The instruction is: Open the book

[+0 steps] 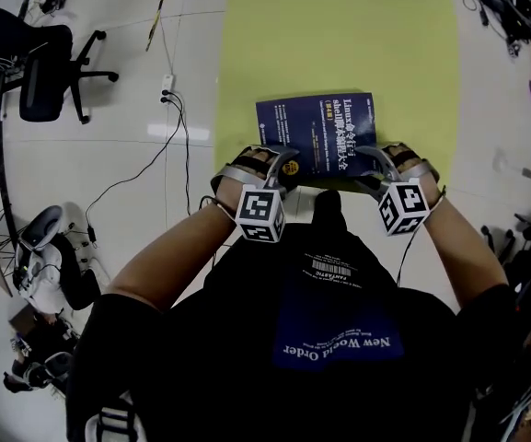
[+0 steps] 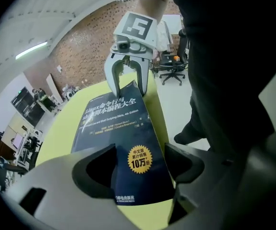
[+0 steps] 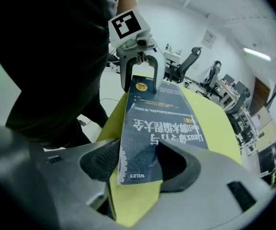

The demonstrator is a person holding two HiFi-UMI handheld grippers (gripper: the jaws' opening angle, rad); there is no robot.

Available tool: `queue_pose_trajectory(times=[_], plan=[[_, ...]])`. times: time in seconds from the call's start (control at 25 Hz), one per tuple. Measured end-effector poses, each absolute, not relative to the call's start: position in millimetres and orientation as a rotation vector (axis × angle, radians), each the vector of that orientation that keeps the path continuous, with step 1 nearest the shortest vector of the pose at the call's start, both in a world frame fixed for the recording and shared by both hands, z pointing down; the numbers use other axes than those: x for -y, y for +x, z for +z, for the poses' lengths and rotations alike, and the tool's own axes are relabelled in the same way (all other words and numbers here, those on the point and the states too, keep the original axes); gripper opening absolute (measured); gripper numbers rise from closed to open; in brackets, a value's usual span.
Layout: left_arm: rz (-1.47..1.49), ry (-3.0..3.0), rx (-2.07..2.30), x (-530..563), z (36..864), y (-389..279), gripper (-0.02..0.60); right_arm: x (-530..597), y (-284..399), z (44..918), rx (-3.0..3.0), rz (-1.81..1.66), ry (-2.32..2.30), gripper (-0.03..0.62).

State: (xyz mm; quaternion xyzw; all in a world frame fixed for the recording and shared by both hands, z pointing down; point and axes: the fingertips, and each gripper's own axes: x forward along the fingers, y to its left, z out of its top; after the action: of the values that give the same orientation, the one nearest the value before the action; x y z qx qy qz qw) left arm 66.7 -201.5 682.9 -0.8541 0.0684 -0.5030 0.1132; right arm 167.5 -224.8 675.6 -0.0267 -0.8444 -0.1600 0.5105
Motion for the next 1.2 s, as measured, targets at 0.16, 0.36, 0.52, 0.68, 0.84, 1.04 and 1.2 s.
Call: queue_pose_trajectory(times=[0.16,0.36,0.52,0.68,0.84,1.04,1.2], plan=[[-1.484,-2.59,-0.128,195.4,676.2,65.6,0.266,214.3,168.0,668.1,2.015,-0.371,-0.085,0.129],[-1.471,-2.672,-0.066,194.9,649.2,60.8,0.129,220.6,165.0,638.0,2.046,-0.337,-0.073,0.075],[-1.405,-2.725,-0.133,217.6,606.5,52.2,0.078,237.6,159.1,600.1,2.103,-0.265,-0.042,0.066],[-1.376,-2.769,-0.187,254.0,569.2,44.0,0.072,271.7,153.1,560.5,2.173,-0.172,-0.001,0.061],[-1.385,-2.843,-0.178,294.1,551.8,38.7,0.072,307.3,148.5,539.7,2.211,-0.077,-0.003,0.058],[-1.361,-2.979,-0.189,357.6,547.3,32.7,0.074,371.6,143.7,533.2,2.304,0.139,0.041,0.058],[-1.327,-3.071,-0.257,419.9,548.6,23.7,0.082,437.4,134.9,532.8,2.361,0.266,0.128,0.061]])
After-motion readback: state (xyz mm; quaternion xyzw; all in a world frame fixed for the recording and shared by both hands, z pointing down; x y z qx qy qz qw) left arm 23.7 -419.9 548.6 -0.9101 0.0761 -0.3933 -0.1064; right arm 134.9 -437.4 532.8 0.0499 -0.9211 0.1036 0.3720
